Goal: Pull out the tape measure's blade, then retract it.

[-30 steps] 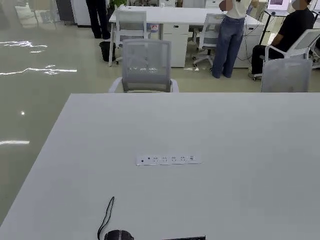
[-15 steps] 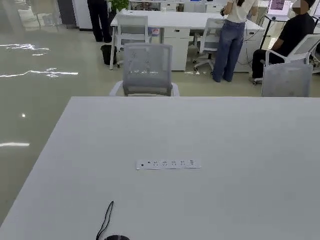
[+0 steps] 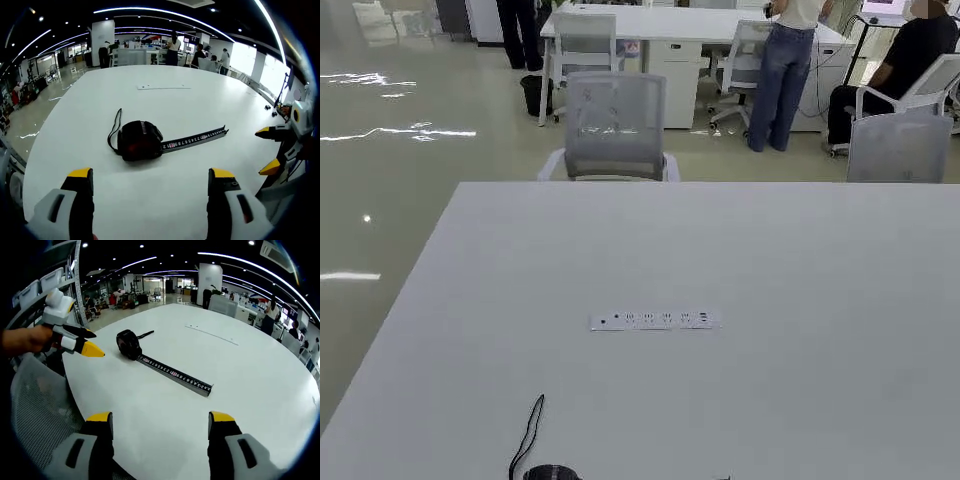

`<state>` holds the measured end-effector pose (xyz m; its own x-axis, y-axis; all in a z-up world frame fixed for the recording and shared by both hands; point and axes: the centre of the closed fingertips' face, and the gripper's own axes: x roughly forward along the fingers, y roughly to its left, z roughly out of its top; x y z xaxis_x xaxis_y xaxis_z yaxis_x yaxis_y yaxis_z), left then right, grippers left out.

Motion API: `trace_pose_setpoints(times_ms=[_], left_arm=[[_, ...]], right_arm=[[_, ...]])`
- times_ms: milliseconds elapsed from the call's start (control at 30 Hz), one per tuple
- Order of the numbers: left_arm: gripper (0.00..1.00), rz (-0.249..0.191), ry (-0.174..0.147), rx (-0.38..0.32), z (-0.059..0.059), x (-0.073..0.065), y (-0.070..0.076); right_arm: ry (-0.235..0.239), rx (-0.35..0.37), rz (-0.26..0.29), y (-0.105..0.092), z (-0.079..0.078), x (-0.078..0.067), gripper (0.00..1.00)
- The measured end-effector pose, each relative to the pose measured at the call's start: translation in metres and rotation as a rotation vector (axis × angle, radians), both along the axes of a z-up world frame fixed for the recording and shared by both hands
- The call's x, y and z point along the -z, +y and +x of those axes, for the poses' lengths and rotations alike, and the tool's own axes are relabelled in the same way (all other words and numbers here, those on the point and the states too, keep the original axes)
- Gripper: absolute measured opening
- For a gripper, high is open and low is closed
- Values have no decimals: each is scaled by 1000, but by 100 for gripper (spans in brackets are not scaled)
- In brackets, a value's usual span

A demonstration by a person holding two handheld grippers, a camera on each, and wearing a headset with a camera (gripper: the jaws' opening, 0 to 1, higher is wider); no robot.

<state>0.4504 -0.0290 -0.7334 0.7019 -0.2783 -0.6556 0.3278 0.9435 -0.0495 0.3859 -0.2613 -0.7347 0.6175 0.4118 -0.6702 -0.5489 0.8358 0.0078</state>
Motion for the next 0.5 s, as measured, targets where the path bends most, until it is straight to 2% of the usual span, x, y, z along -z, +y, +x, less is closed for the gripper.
trace_pose_setpoints(times_ms=[500], left_arm=[[93,8,4,-20,24,6,-1]], right_arm=[[-29,-149,-7,-12,22,2,57]])
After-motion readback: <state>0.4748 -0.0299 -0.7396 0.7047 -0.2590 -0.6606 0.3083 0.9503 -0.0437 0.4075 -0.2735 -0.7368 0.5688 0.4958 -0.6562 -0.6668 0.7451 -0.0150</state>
